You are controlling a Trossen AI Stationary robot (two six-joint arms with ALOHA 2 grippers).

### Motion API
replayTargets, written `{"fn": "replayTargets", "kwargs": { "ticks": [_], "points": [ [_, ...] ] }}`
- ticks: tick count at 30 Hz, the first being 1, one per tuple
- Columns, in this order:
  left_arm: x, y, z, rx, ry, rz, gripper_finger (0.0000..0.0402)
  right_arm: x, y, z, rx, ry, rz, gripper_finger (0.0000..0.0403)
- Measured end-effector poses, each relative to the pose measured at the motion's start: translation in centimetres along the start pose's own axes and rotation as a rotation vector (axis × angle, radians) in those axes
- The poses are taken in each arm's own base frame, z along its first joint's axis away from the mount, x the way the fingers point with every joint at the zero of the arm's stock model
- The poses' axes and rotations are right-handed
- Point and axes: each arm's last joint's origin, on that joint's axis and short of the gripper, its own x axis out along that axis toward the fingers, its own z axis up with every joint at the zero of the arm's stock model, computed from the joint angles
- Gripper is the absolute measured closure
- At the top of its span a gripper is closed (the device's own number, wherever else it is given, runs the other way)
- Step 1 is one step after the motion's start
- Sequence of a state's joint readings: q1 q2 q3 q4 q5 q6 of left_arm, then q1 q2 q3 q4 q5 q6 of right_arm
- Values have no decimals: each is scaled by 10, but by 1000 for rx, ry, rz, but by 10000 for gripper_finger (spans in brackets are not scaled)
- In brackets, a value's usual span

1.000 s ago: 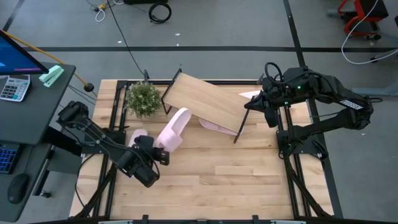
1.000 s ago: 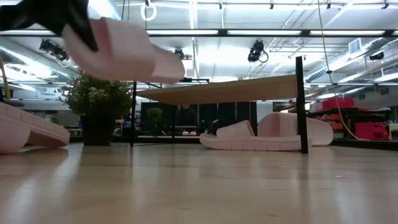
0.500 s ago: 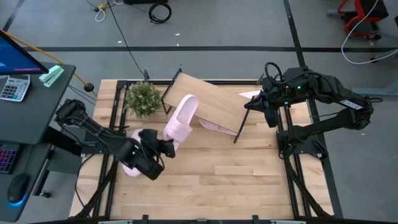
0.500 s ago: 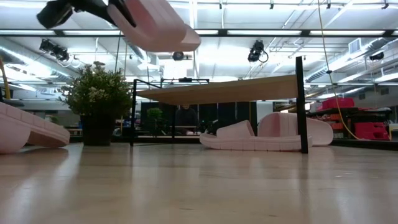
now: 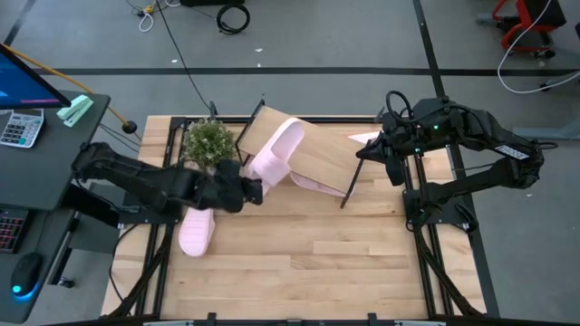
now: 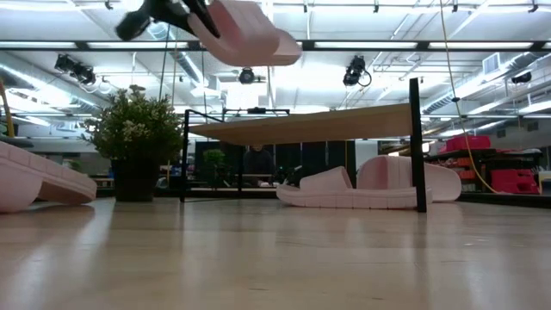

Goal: Pick and place slides into the shelf
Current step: Put the pink slide on the shelf

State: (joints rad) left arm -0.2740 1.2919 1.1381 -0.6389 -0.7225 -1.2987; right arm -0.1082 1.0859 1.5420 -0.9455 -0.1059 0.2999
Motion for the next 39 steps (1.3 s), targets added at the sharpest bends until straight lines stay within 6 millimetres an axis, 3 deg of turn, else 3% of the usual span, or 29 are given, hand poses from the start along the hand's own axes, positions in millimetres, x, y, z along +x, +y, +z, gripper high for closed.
{"fn": "replayTargets", "kwargs": {
  "ticks": [9, 19, 24, 39],
  "points": [
    [27, 11, 33, -93, 28, 39, 360, 0, 0, 0, -54, 0, 0, 392],
    [45, 14, 59, -225, 118, -56, 360, 0, 0, 0, -150, 0, 0, 392],
    [53, 25, 71, -290, 134, -11, 360, 0, 0, 0, -199, 1, 0, 393],
    [61, 54, 106, -420, 197, 17, 360, 0, 0, 0, -318, 4, -2, 393]
  ]
}}
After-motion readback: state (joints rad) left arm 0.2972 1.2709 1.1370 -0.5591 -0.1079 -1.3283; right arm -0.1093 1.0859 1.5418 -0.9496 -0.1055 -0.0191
